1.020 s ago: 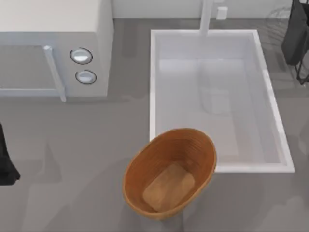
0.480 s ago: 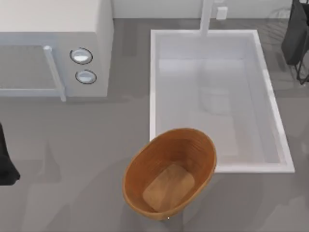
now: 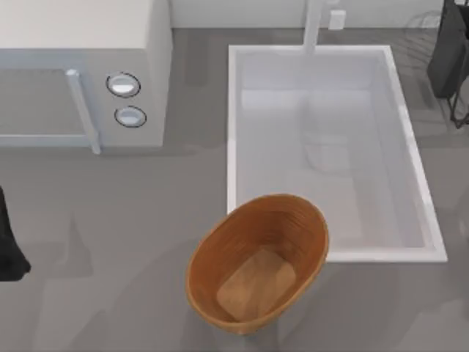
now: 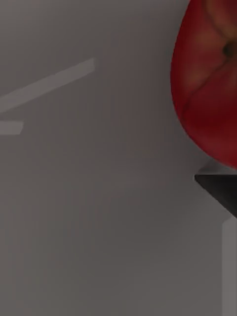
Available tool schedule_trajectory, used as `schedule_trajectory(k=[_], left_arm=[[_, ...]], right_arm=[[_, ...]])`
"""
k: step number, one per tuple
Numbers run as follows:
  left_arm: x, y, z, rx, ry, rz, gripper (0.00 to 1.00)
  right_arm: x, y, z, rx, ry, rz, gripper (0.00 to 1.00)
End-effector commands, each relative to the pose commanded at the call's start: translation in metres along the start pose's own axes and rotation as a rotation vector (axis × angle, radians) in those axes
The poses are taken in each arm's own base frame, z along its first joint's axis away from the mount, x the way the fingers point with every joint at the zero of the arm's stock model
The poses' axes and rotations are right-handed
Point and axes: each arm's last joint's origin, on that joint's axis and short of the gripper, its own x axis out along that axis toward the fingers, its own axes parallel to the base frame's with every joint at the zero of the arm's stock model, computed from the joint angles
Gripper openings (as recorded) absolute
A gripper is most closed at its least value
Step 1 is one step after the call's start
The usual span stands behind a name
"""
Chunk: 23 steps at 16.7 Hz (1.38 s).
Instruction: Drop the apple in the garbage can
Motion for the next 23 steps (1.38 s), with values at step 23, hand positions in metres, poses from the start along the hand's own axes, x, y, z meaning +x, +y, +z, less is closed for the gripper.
schedule_trajectory(k=[23], left_arm=[[0.000, 0.000, 0.000, 0.000, 0.000, 0.000, 1.00]], right_arm=[[-0.123, -0.014, 0.001, 0.011, -0.010, 0.017, 0.00]])
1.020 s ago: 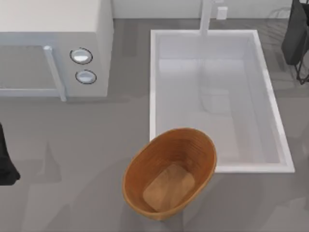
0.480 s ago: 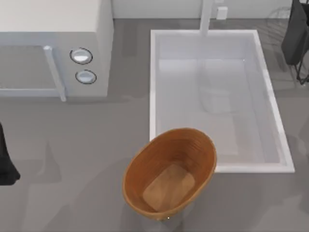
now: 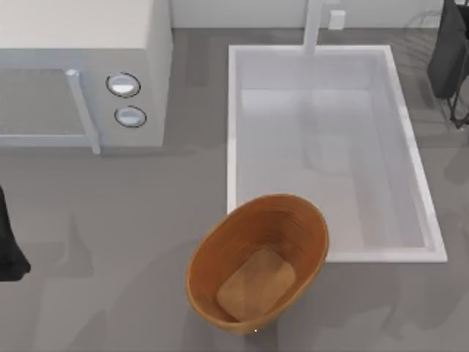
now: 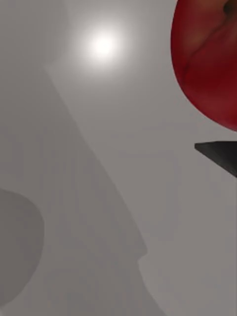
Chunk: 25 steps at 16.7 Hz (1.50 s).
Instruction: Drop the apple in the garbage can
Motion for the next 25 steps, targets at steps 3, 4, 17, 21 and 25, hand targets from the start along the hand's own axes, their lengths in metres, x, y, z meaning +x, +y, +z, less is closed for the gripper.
schedule_trajectory(k=[3, 4, 17, 21, 25], left_arm=[[0.000, 0.000, 0.000, 0.000, 0.000, 0.000, 1.00], [0.000, 0.000, 0.000, 0.000, 0.000, 0.000, 1.00], [0.000, 0.000, 0.000, 0.000, 0.000, 0.000, 1.00], [0.000, 0.000, 0.000, 0.000, 0.000, 0.000, 1.00], [0.000, 0.000, 0.000, 0.000, 0.000, 0.000, 1.00]], right_arm=[[-0.028, 0.005, -0.003, 0.001, 0.000, 0.000, 0.00], [-0.033, 0.006, -0.004, 0.002, -0.001, -0.002, 0.00], [-0.032, 0.042, 0.075, 0.115, -0.138, 0.029, 0.00], [-0.026, 0.087, 0.124, 0.327, -0.219, 0.148, 0.00], [-0.019, 0.132, 0.156, 0.581, -0.239, 0.326, 0.00]])
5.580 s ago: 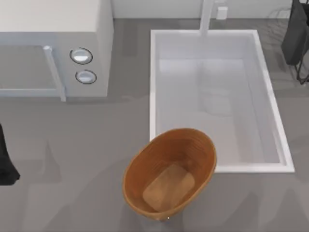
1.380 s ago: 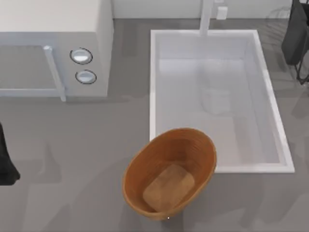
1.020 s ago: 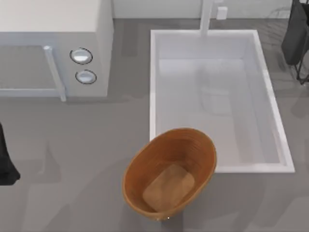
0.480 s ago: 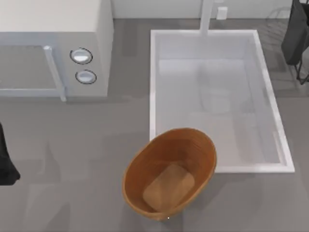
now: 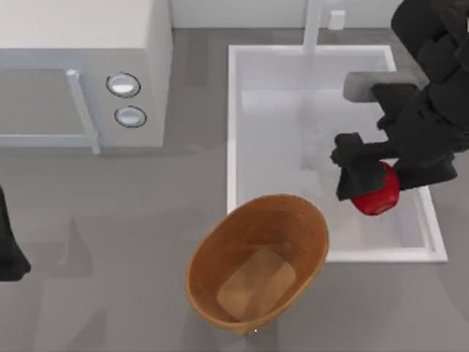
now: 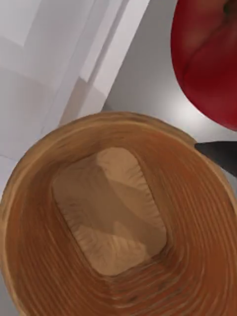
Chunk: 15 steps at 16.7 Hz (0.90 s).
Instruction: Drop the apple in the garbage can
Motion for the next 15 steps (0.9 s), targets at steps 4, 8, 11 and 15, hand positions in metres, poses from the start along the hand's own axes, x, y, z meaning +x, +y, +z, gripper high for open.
schedule_trajectory(k=[4, 8, 11, 15], left_arm=[[0.000, 0.000, 0.000, 0.000, 0.000, 0.000, 1.00], [0.000, 0.000, 0.000, 0.000, 0.000, 0.000, 1.00], [0.000, 0.000, 0.000, 0.000, 0.000, 0.000, 1.00], [0.000, 0.000, 0.000, 0.000, 0.000, 0.000, 1.00]], right_arm=[[0.014, 0.032, -0.007, 0.214, 0.009, 0.137, 0.00], [0.015, 0.047, -0.012, 0.347, 0.008, 0.238, 0.00], [0.014, 0.050, -0.013, 0.383, 0.007, 0.267, 0.00], [0.014, 0.048, -0.012, 0.389, 0.006, 0.265, 0.00]])
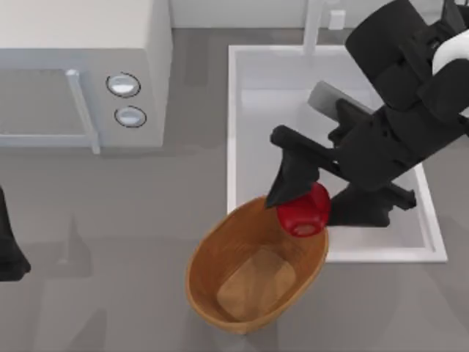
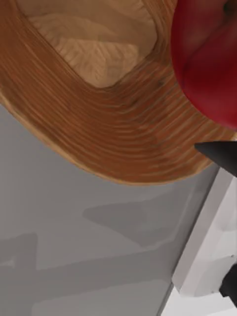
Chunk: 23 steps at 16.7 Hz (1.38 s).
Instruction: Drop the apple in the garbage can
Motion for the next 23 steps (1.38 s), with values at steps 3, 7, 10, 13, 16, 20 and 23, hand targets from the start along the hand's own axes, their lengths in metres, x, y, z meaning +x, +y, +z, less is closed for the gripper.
schedule_trajectory(k=[3, 7, 10, 13, 16, 20, 23], left_arm=[[0.000, 0.000, 0.000, 0.000, 0.000, 0.000, 1.00], [0.000, 0.000, 0.000, 0.000, 0.000, 0.000, 1.00], [0.000, 0.000, 0.000, 0.000, 0.000, 0.000, 1.00], [0.000, 0.000, 0.000, 0.000, 0.000, 0.000, 1.00], [0.000, 0.000, 0.000, 0.000, 0.000, 0.000, 1.00], [0.000, 0.000, 0.000, 0.000, 0.000, 0.000, 1.00], [0.000, 0.000, 0.000, 0.000, 0.000, 0.000, 1.00]], right_arm=[[0.011, -0.003, 0.001, 0.015, 0.003, -0.006, 0.00], [0.046, -0.003, 0.000, -0.004, -0.005, 0.005, 0.00], [0.068, -0.005, -0.004, -0.007, 0.000, 0.004, 0.00], [0.070, -0.005, -0.004, -0.006, 0.002, 0.002, 0.00], [0.070, -0.005, -0.004, -0.006, 0.002, 0.002, 0.15], [0.070, -0.005, -0.004, -0.006, 0.002, 0.002, 0.45], [0.070, -0.005, -0.004, -0.006, 0.002, 0.002, 0.68]])
